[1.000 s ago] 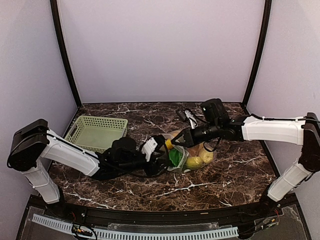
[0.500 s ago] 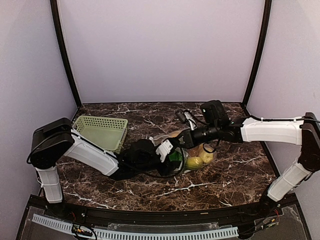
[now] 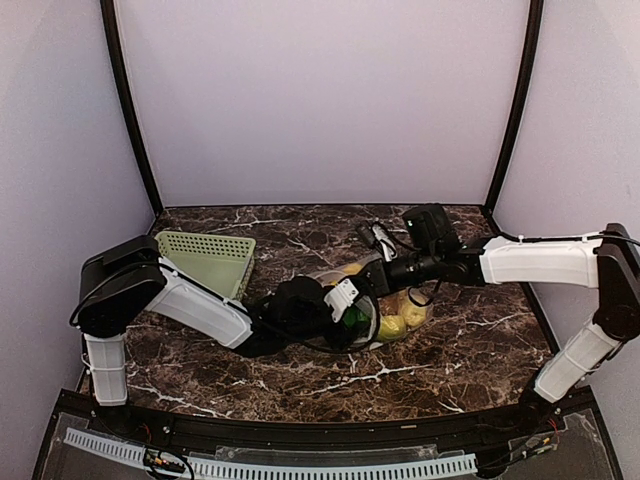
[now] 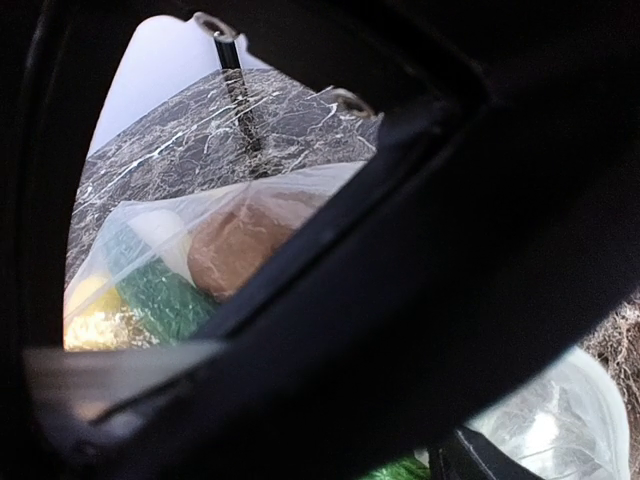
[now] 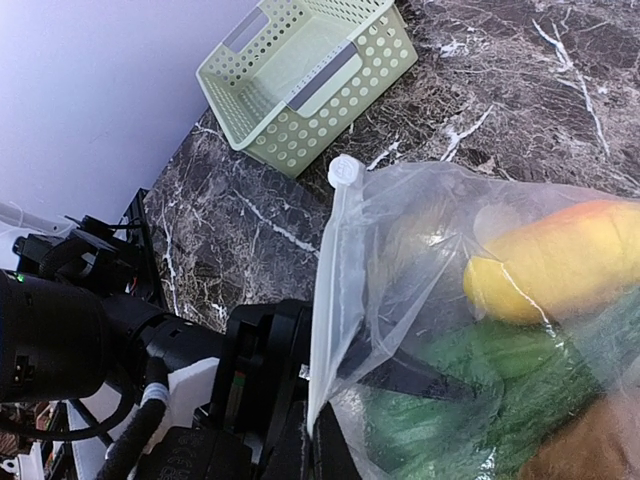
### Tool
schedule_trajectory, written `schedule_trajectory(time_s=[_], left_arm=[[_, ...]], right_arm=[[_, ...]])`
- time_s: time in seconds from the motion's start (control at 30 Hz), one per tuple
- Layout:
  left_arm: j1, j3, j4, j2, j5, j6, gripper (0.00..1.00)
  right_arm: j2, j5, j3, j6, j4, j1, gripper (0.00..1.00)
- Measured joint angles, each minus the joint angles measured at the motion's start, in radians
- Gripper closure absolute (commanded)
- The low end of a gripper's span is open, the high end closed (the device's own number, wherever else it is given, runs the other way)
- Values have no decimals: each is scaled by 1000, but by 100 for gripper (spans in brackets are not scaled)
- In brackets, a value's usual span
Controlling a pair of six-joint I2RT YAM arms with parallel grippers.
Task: Open the zip-top bag and remove the fake food
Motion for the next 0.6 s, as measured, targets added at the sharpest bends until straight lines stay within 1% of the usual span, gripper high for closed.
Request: schedule_trajectory(time_s=[0.07, 0.13, 0.23, 0.37, 0.6], left_arm=[[0, 0, -2, 2, 3, 8, 8], [0, -4, 9, 2, 16, 9, 6], [-3, -14, 21, 2, 24, 12, 6], [-10, -13, 17, 4, -2, 13, 6], [-27, 0, -7, 21, -144, 14, 8]], right_arm=[[2, -2, -4, 2, 1, -1, 100], [5, -8, -5, 3, 10, 0, 100], [10, -19, -5, 9, 19, 1, 100], [15, -20, -5, 17, 24, 1, 100], [21, -11, -17, 18, 24, -5, 100]])
